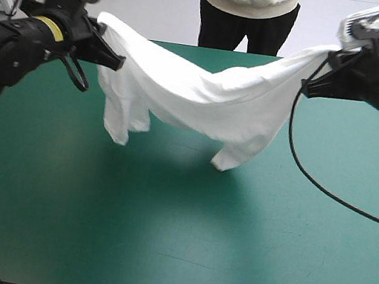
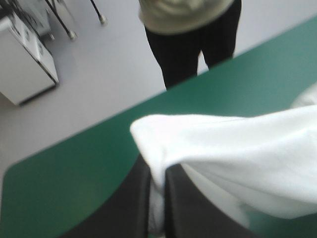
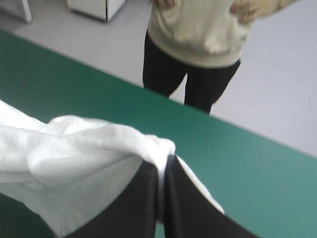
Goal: Fold the cloth
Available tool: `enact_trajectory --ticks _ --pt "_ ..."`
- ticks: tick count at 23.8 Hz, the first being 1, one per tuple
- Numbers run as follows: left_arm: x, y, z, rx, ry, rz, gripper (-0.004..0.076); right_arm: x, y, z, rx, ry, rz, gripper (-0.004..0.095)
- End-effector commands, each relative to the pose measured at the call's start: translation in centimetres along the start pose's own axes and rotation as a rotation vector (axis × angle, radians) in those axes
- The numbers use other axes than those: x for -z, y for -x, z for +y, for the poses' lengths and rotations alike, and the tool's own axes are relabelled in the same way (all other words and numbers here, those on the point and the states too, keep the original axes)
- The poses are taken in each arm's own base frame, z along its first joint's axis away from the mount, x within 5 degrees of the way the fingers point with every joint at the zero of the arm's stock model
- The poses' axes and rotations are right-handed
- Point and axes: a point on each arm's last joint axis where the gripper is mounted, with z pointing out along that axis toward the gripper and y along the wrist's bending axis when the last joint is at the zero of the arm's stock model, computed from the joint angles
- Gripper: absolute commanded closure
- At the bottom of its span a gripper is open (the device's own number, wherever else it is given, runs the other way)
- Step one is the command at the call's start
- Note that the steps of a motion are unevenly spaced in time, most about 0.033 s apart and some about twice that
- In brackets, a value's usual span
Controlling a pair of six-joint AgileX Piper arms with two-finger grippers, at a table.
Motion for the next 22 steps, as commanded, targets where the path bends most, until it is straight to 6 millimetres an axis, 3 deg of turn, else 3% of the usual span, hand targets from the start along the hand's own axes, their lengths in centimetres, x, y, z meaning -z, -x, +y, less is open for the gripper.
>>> enact_trajectory --ticks 1,4,8,12,13,15,18,20,22 --pt "7.2 3.5 2.1 0.029 0.081 -0.288 0.0733 6.4 3.2 -0.7 0.038 -0.052 -0.252 0.0921" --pt "11.5 5.0 3.2 0.038 0.120 -0.427 0.0733 9.3 4.2 -0.9 0.045 -0.064 -0.338 0.0921" --pt "17.0 5.4 4.3 0.037 0.155 -0.547 0.0733 12.7 4.6 -0.7 0.078 -0.048 -0.394 0.0921" --pt "21.7 4.4 4.9 0.039 0.170 -0.603 0.0733 15.8 3.8 -0.7 0.086 -0.058 -0.380 0.0916" --pt "24.0 3.5 5.2 0.049 0.176 -0.630 0.0733 17.2 3.1 -0.7 0.081 -0.063 -0.359 0.0915" --pt "26.1 2.4 5.3 0.066 0.178 -0.645 0.0733 18.0 2.2 -0.6 0.054 -0.050 -0.303 0.0915" --pt "25.7 1.7 5.1 0.081 0.157 -0.584 0.0733 16.9 1.7 -0.2 0.043 0.000 -0.249 0.0915" --pt "22.7 1.8 4.6 0.071 0.127 -0.470 0.0733 14.6 1.2 0.0 0.040 0.026 -0.178 0.0915" --pt "16.6 1.5 3.4 0.055 0.077 -0.287 0.0733 10.3 0.0 0.7 0.017 0.087 -0.062 0.0915"
